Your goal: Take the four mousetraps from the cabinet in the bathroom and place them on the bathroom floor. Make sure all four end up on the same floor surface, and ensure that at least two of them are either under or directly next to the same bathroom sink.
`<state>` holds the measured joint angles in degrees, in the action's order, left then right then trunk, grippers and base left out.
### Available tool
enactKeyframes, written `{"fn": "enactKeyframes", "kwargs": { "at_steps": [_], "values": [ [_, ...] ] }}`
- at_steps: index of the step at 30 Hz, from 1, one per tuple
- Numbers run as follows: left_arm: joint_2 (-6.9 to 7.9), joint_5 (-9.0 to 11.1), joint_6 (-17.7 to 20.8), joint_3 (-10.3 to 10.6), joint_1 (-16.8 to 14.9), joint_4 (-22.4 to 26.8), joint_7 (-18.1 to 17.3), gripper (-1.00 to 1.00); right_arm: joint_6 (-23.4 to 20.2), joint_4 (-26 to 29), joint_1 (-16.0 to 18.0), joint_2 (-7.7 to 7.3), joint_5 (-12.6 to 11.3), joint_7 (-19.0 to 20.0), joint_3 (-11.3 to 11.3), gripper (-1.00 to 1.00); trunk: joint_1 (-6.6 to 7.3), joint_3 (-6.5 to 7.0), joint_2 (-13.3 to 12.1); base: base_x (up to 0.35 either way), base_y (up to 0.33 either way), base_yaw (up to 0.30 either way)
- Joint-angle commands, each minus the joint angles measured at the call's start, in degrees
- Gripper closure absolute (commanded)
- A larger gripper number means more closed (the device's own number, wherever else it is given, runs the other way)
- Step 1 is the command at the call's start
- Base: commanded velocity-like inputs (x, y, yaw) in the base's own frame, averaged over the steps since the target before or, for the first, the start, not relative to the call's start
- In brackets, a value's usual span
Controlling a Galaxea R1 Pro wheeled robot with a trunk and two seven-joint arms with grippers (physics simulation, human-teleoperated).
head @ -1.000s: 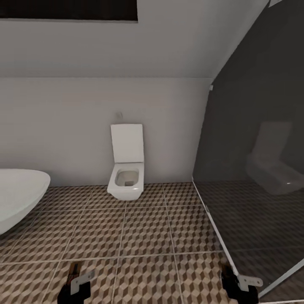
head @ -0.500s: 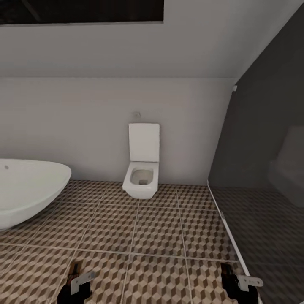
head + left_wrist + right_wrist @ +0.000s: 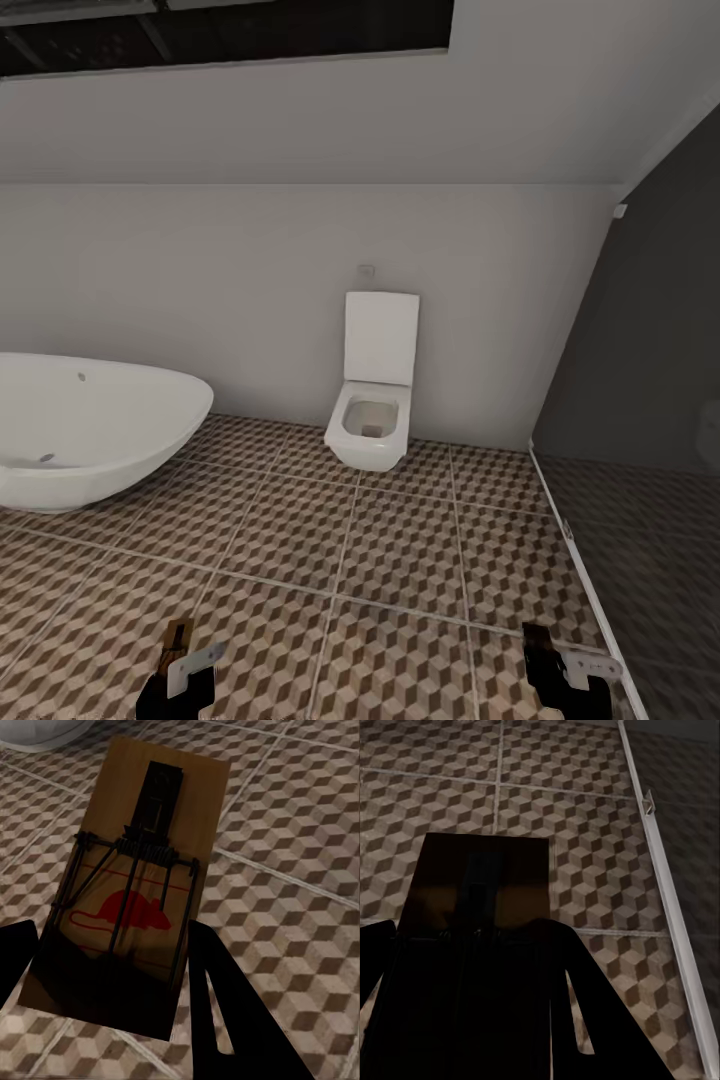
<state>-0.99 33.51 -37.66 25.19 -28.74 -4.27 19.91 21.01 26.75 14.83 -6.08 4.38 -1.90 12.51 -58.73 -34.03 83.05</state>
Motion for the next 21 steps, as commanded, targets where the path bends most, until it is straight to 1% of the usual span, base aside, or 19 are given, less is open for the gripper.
{"fn": "enactKeyframes", "kwargs": {
  "at_steps": [1, 21],
  "values": [
    [-0.06, -0.1, -0.1, 0.4, -0.1, -0.2, 0.4, 1.00, 0.2, 0.0, 0.0, 0.01, 0.3, 0.0, 0.1, 1.00, 0.00, -0.05, 0.0, 0.000, 0.000, 0.253],
    [-0.06, -0.1, -0.1, 0.4, -0.1, -0.2, 0.4, 1.00, 0.2, 0.0, 0.0, 0.01, 0.3, 0.0, 0.1, 1.00, 0.00, -0.05, 0.0, 0.000, 0.000, 0.253]
  ]
}}
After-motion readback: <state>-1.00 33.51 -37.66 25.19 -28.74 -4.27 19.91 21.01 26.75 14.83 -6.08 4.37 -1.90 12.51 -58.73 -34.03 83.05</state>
